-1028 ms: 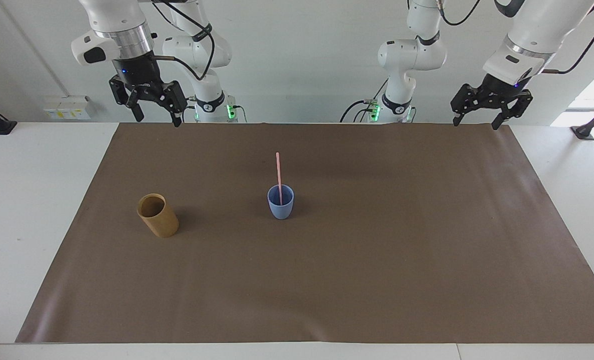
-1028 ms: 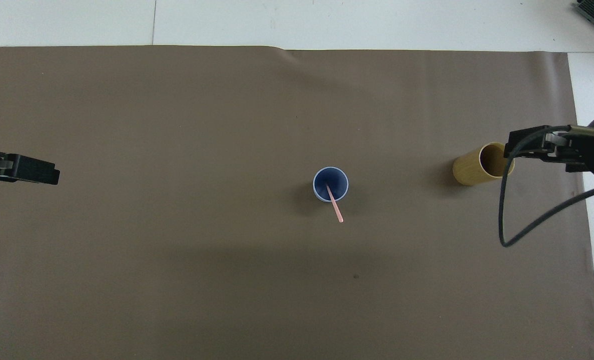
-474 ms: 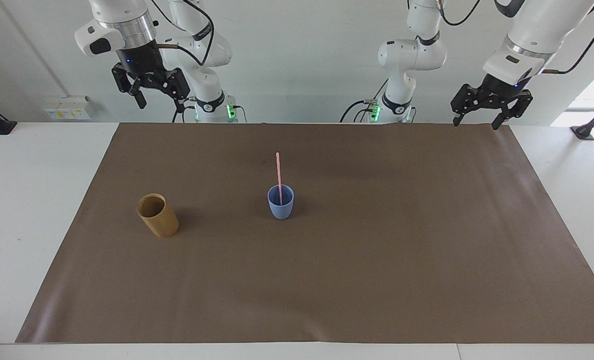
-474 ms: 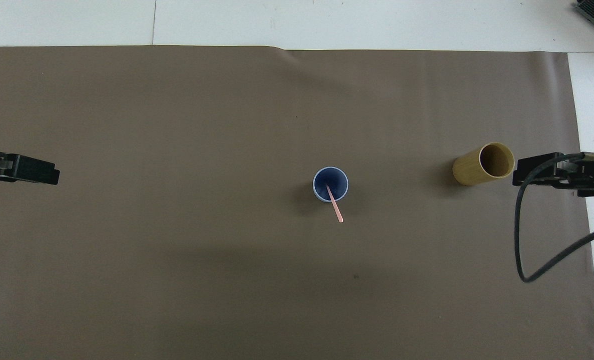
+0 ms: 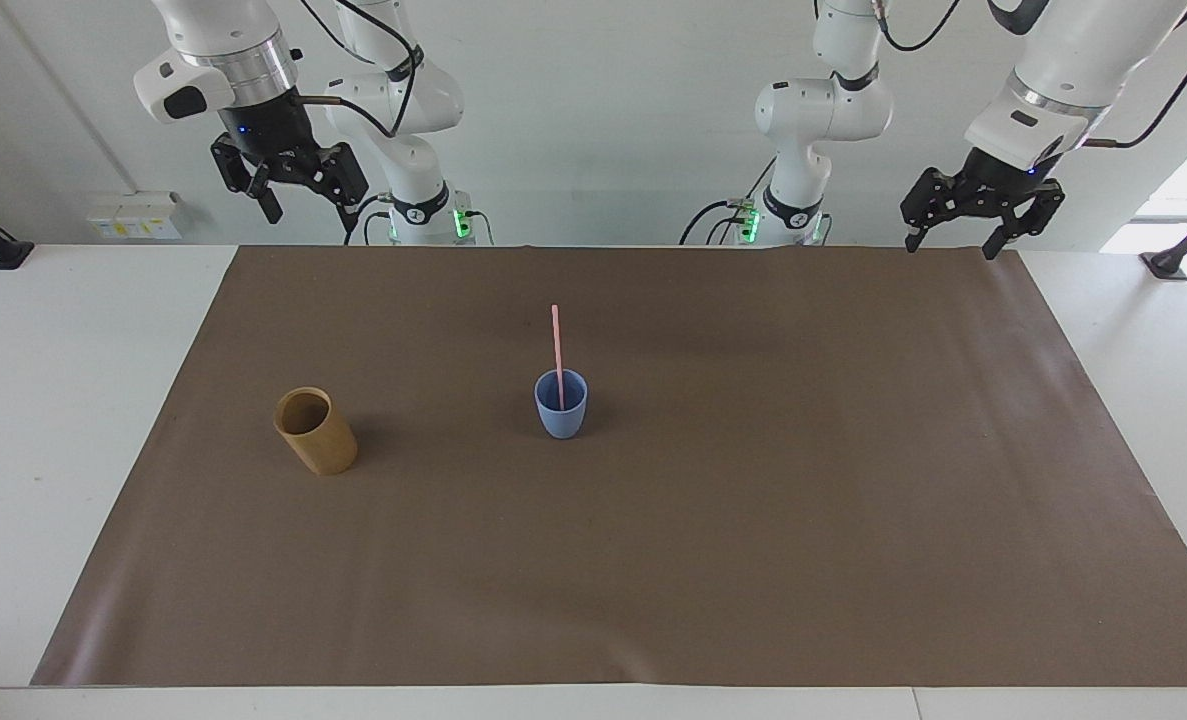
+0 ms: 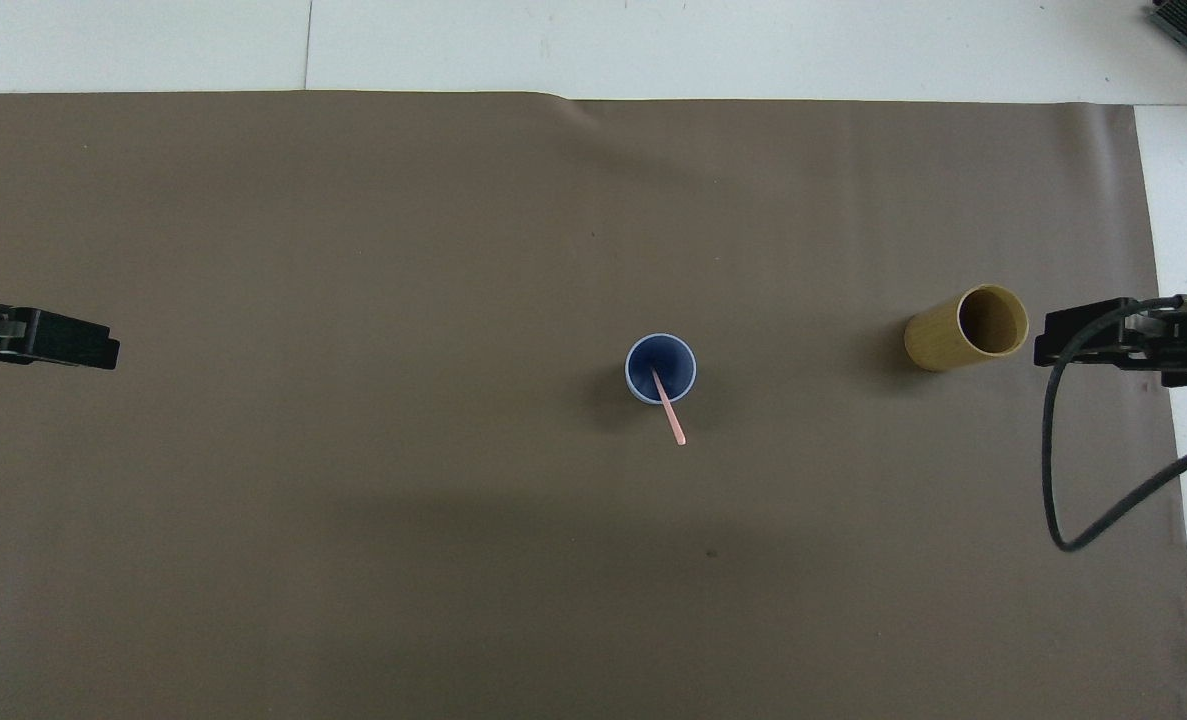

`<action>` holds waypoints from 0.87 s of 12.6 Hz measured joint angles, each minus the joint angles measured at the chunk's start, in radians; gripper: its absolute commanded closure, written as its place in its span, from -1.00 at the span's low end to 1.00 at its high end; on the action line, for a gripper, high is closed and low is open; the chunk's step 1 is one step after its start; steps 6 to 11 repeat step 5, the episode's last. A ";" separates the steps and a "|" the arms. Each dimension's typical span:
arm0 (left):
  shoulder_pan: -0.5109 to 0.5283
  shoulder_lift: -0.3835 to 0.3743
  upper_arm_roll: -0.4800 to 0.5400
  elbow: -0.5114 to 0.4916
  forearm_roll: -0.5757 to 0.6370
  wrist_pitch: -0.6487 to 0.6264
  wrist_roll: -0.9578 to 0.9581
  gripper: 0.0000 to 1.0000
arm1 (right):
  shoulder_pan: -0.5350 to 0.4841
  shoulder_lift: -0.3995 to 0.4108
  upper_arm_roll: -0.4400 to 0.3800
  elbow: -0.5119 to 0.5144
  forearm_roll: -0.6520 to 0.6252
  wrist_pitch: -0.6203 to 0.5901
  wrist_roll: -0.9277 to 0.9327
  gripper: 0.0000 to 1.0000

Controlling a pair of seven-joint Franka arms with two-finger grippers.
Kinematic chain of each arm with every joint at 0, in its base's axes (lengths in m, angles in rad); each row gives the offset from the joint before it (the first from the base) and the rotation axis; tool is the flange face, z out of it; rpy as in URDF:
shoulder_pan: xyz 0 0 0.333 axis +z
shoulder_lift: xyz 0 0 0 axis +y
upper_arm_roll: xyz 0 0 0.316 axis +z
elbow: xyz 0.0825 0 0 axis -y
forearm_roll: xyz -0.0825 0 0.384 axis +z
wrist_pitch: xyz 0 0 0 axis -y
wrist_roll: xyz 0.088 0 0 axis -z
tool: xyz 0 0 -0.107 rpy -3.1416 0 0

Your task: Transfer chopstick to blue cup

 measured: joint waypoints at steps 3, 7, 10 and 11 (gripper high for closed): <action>0.000 0.000 0.000 0.000 0.000 0.000 0.000 -1.00 | -0.001 0.053 -0.003 0.058 0.000 0.000 0.000 -1.00; 0.000 0.000 0.000 0.000 0.000 0.000 0.000 -1.00 | -0.002 0.066 -0.006 0.074 0.000 -0.006 0.000 -1.00; 0.000 0.000 0.000 0.000 0.000 0.000 0.000 -1.00 | -0.002 0.066 -0.006 0.074 0.000 -0.006 0.000 -1.00; 0.000 0.000 0.000 0.000 0.000 0.000 0.000 -1.00 | -0.002 0.066 -0.006 0.074 0.000 -0.006 0.000 -1.00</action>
